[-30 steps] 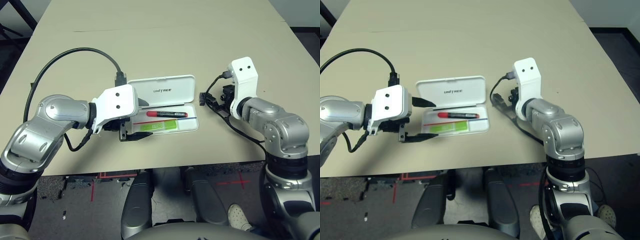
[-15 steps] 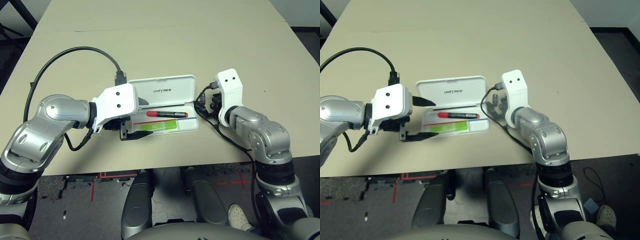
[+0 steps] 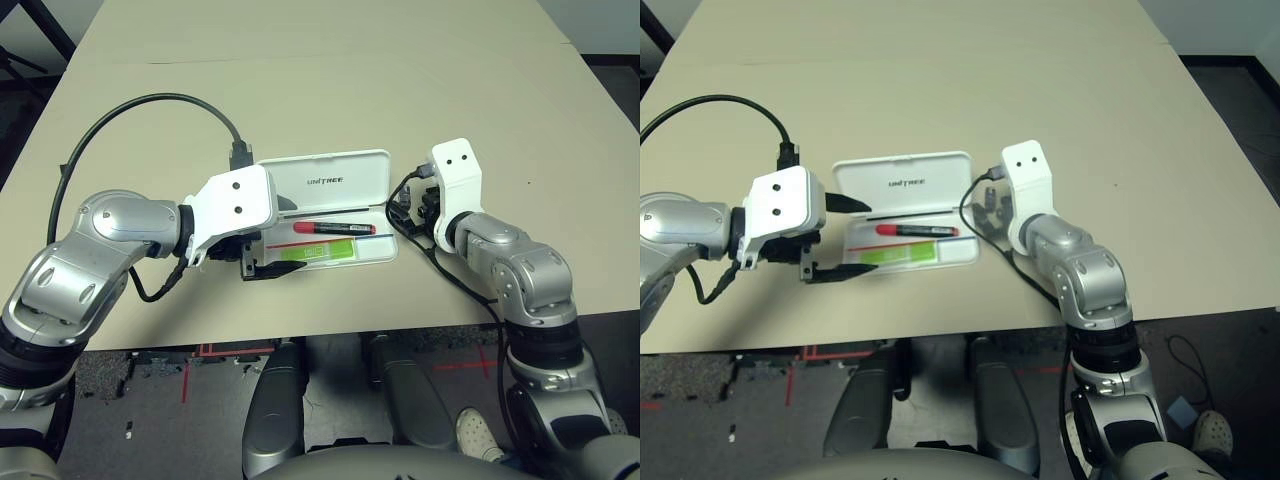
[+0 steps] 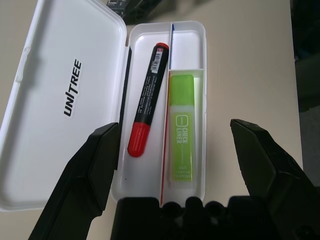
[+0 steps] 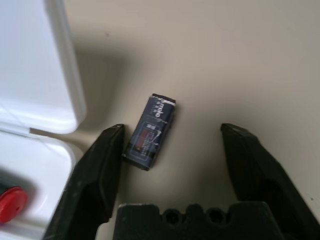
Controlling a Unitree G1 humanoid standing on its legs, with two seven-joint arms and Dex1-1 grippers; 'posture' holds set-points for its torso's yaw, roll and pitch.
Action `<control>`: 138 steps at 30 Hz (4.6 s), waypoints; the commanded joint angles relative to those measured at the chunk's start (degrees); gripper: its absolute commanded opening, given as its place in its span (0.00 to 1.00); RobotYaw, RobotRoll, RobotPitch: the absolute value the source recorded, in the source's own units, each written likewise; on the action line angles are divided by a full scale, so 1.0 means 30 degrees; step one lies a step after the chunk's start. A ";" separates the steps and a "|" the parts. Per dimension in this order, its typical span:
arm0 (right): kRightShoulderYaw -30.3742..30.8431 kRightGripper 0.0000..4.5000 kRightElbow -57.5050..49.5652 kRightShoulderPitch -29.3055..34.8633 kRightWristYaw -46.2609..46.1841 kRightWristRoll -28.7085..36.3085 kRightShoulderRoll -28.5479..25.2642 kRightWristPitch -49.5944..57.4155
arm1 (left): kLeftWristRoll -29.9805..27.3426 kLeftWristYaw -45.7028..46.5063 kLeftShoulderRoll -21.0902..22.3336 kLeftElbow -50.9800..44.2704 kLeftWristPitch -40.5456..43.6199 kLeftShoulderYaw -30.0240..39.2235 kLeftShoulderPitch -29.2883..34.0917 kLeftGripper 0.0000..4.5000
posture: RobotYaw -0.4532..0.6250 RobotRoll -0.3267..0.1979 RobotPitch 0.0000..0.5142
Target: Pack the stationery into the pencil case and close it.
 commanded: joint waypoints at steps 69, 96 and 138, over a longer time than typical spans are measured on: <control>0.6574 0.06 1.0102 -0.5877 2.6707 -0.0337 -0.8578 -1.7179 | -0.0212 0.1042 -0.0251 -0.0723 0.0368 -0.0720 -0.0220 1.00 | 0.52 0.62 0.50; 0.6965 0.54 0.9600 -0.5618 2.6940 -0.0857 -0.7951 -1.7018 | -0.0233 0.1065 -0.0189 -0.0870 0.0373 -0.0653 -0.0022 1.00 | 0.52 0.62 0.49; -0.0753 1.00 0.4308 -0.1575 2.2863 0.5443 -1.3191 -0.9915 | 0.1981 0.3567 -0.1425 1.0503 -0.1444 0.1806 -0.1286 0.07 | 0.43 0.62 0.44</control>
